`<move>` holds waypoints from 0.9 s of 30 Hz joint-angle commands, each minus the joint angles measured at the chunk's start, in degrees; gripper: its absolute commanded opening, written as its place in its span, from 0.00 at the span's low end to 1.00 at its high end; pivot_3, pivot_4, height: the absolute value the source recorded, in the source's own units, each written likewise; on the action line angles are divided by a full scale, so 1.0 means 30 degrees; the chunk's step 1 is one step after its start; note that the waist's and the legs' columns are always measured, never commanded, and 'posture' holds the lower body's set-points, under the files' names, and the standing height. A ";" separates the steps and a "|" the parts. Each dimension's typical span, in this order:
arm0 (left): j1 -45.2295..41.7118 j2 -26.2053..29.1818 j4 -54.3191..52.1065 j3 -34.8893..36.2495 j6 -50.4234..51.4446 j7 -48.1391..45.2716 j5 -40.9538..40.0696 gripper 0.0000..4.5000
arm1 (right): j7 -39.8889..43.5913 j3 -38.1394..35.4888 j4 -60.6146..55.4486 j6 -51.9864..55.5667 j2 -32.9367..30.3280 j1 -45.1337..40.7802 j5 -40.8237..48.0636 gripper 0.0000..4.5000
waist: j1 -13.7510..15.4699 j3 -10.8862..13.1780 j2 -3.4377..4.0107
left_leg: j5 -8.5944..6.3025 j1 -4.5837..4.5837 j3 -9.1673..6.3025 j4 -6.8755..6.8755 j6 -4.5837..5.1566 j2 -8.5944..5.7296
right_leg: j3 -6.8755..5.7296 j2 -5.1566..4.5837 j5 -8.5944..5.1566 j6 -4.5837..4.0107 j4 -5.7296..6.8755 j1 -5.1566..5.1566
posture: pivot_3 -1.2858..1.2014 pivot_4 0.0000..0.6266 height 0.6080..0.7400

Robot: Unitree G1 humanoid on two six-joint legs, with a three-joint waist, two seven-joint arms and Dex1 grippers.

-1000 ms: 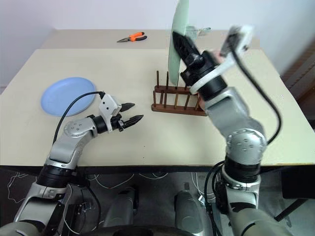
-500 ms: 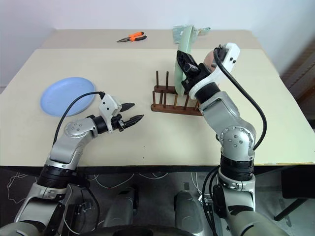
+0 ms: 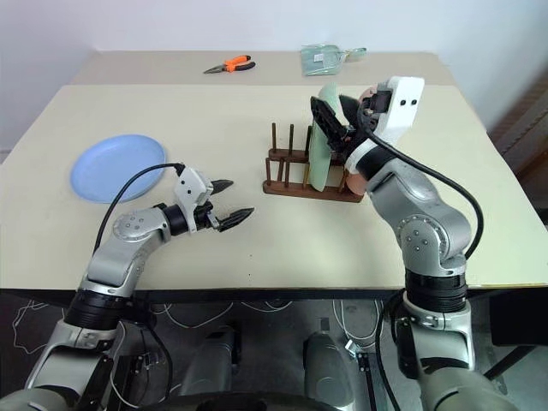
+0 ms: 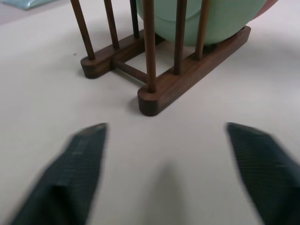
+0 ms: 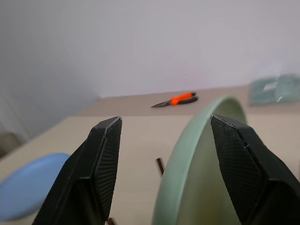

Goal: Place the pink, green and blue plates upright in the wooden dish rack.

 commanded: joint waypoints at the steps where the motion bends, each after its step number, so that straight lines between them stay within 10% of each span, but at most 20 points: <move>1: -0.0214 -0.0208 -0.0402 0.0781 -0.0153 0.0510 -0.0364 1.00 | 0.1295 0.0387 -0.1394 -0.1213 -0.0707 -0.0969 -0.1747 0.87 | -0.0001 0.0001 0.0002 | 0.0000 0.0000 0.0001 0.0000 0.0000 -0.0001 | 0.0002 0.0000 0.0000 0.0000 0.0000 -0.0002 | 0.52 0.24 1.00; 8: -0.2016 -0.1358 0.2081 0.3887 -0.0501 0.5996 0.0507 1.00 | 0.4225 0.3374 -0.2501 -0.2815 -0.2477 -0.1953 -0.6234 0.99 | -0.0006 0.0000 -0.0007 | 0.0001 0.0000 -0.0001 0.0003 -0.0001 0.0001 | -0.0003 0.0001 0.0001 0.0003 0.0001 -0.0013 | 0.52 0.24 1.00; 15: -0.4797 -0.0911 0.6092 1.0669 0.1225 1.8009 0.1783 1.00 | 0.7141 0.5885 -0.1966 -0.4325 -0.3300 -0.1026 -0.9324 0.99 | -0.0085 0.0023 -0.0055 | 0.0002 -0.0002 -0.0004 0.0000 -0.0003 -0.0003 | -0.0007 0.0002 0.0021 0.0048 -0.0006 -0.0009 | 0.52 0.24 1.00; 27: -0.5295 -0.2723 0.5825 1.6055 0.6389 2.0142 -0.4033 0.88 | 0.8311 0.6137 -0.1245 -0.4986 -0.1755 -0.0240 -1.0935 1.00 | 0.0456 0.0020 -0.0131 | 0.0014 0.0003 -0.0019 -0.0002 -0.0038 -0.0006 | -0.0049 0.0000 0.0038 0.0074 -0.0004 0.0022 | 0.52 0.24 1.00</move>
